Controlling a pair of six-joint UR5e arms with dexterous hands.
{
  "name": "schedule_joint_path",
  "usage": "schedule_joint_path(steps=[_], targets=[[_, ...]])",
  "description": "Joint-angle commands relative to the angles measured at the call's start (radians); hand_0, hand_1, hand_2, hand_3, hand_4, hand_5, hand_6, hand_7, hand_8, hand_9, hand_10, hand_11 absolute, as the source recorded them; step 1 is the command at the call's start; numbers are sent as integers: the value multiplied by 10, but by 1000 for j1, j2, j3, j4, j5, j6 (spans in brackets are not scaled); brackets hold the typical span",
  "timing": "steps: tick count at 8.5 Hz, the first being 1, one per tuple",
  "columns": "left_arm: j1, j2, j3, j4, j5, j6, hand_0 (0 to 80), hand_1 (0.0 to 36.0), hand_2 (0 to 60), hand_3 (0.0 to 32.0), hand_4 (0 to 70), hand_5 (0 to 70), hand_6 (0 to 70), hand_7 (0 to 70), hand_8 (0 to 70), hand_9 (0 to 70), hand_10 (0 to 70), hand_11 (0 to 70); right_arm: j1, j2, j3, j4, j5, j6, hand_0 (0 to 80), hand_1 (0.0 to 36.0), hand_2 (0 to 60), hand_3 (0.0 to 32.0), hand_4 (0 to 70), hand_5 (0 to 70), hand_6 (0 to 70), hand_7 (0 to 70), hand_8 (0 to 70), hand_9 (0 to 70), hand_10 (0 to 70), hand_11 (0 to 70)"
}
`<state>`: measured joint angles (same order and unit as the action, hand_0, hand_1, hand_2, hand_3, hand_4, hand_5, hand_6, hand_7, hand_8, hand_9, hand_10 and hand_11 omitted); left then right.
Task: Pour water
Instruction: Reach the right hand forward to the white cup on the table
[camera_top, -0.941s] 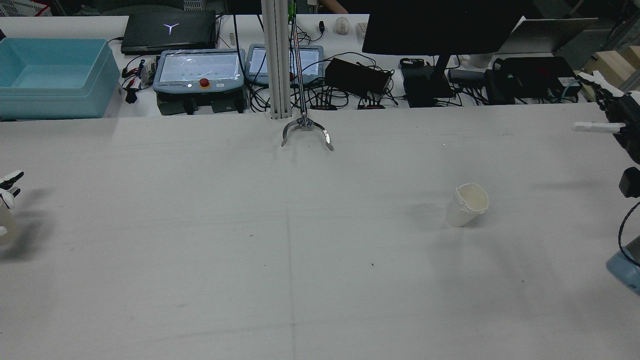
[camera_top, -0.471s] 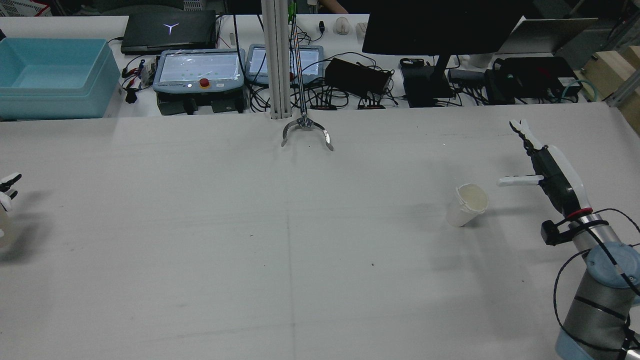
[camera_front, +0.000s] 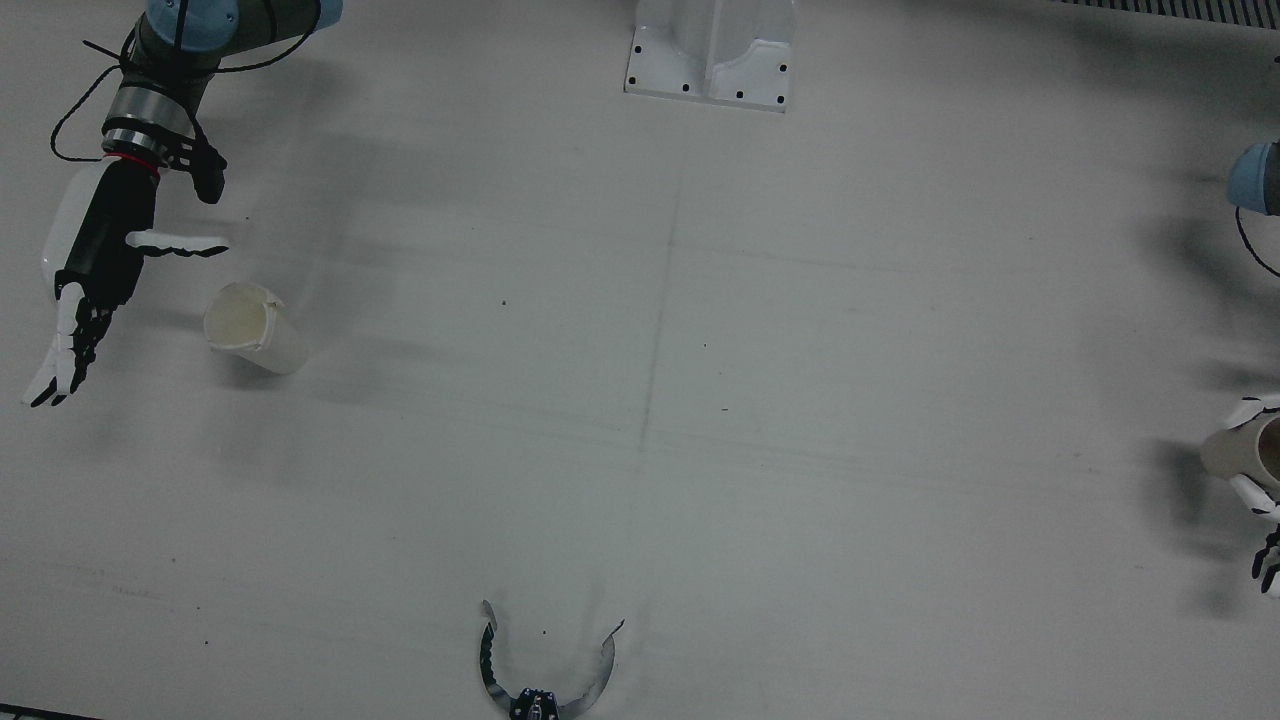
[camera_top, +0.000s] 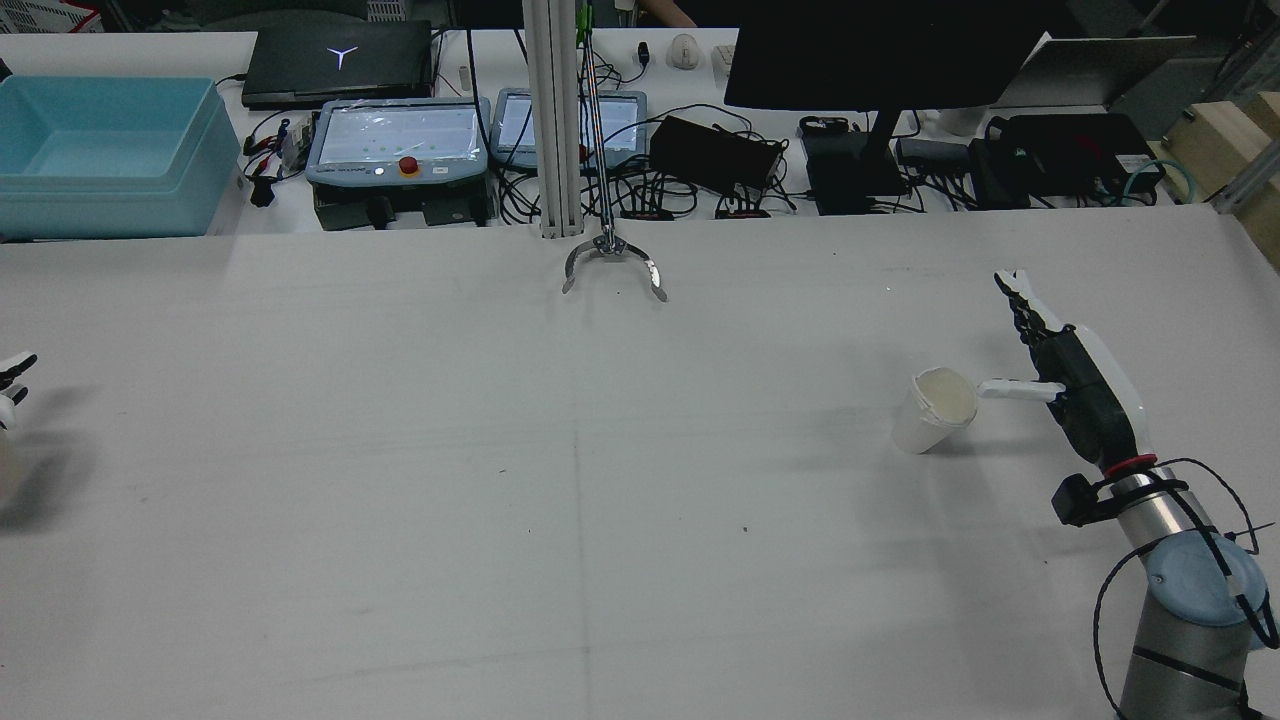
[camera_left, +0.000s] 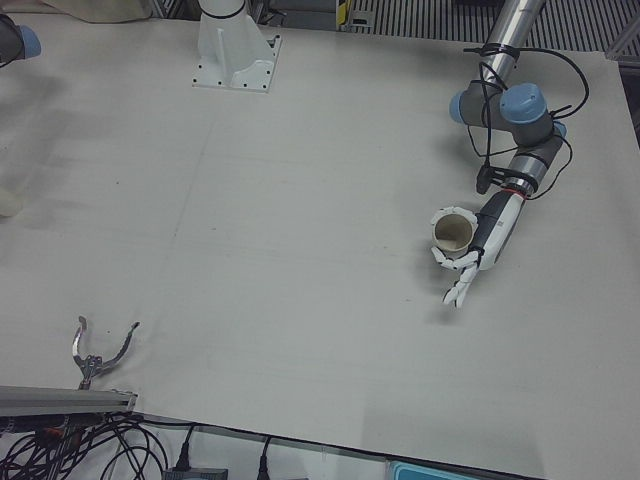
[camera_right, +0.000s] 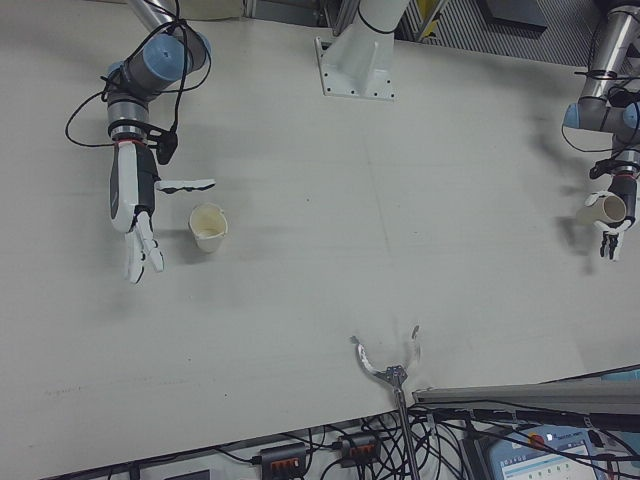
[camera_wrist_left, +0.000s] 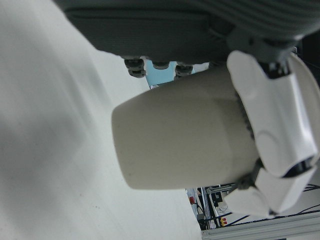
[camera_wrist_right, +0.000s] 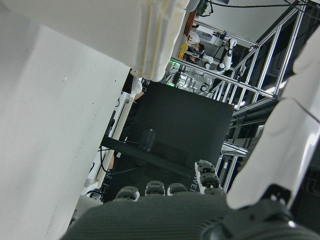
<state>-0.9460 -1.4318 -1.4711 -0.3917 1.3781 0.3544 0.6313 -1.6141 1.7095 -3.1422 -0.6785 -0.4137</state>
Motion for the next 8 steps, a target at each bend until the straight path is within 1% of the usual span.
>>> schedule_joint_path(steps=[1,2,3,5,6,8], targets=[[0,1,0,-1,1,0,477,360,600,0,430,535,43,86,0,3,28,60,-68,13,-85,4,5,140,450,95,32,18,9,84,0,19,11,11,0,0],[0,2,0,-1,1,0,475,360,600,0,429,537,43,85,0,3,27,58,-74,46,-103,4,7,138,444,92,26,34,0,89,0,11,0,0,0,0],[0,2,0,-1,1,0,474,360,600,0,430,541,42,83,0,2,26,58,-81,65,-126,4,7,136,450,96,29,38,0,93,0,16,0,0,0,0],[-2,2,3,-6,1,-2,472,360,600,0,428,537,43,84,0,2,27,60,-94,83,-129,-2,7,136,456,102,29,36,0,95,0,14,0,0,0,0],[0,2,9,-4,-1,-15,471,360,600,0,430,536,43,84,0,2,27,59,-117,94,-129,-8,8,136,460,109,29,32,0,97,0,15,0,0,0,0],[0,16,11,-10,-1,-18,468,360,600,0,425,530,41,82,0,2,28,59,-131,100,-125,-12,23,138,467,118,28,30,7,102,0,21,1,0,0,0]])
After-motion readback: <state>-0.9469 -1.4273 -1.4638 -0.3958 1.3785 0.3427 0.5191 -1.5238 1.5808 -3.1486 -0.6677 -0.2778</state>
